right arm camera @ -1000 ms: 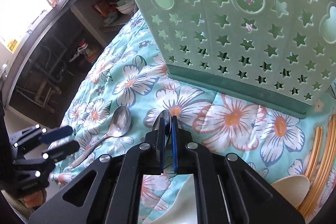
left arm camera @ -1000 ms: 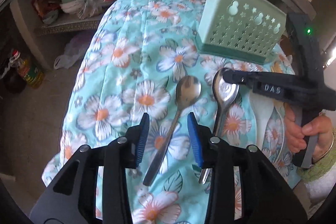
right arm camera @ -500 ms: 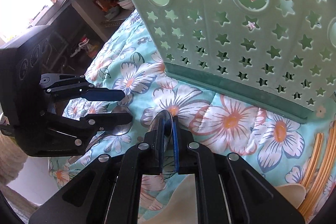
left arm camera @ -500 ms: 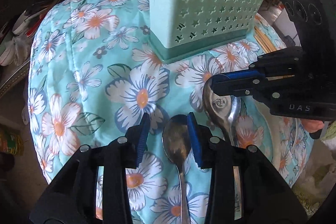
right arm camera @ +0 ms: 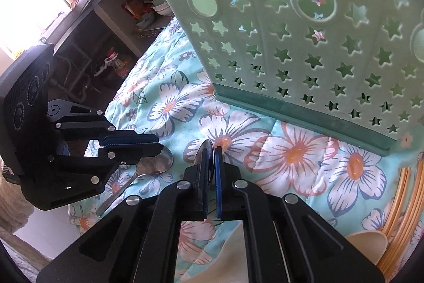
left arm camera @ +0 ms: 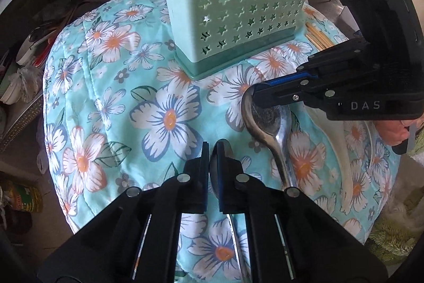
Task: Organize utensils
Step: 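Lift the metal spoons and lower them into the green holder, opening both tools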
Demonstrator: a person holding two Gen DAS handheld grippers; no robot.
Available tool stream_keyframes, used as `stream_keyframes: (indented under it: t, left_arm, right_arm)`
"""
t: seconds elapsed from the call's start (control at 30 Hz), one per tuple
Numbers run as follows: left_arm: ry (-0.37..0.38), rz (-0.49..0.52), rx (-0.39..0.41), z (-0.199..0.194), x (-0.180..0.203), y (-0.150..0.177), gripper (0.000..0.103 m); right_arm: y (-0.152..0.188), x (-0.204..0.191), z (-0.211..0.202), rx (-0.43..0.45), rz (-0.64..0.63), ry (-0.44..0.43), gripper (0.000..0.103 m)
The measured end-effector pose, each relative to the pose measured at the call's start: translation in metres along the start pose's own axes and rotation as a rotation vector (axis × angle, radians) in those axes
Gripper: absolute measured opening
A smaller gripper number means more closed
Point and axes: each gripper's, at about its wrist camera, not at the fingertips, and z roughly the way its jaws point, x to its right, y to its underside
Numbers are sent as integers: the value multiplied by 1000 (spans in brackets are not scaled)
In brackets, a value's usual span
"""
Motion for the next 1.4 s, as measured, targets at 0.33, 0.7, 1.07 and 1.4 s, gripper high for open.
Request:
stream_keyframes:
  t: [0.33,0.7,1.07,1.4]
  left_arm:
    - [-124,-58,95,-61,2,4,2]
    - [-241,-136,468,-190,-3,-61,1]
    - [-384,-223,660,-213,-8,-147,1]
    - [-453,-189,559,-129,-10,-182,1]
  right_arm:
    - [5,-19,-71,157,-5,48,3]
    - [7,-14,-203,471,34,79,3]
    - [28,3,-278,633,65,179,3]
    - [42,32,-289,637,115,209,3]
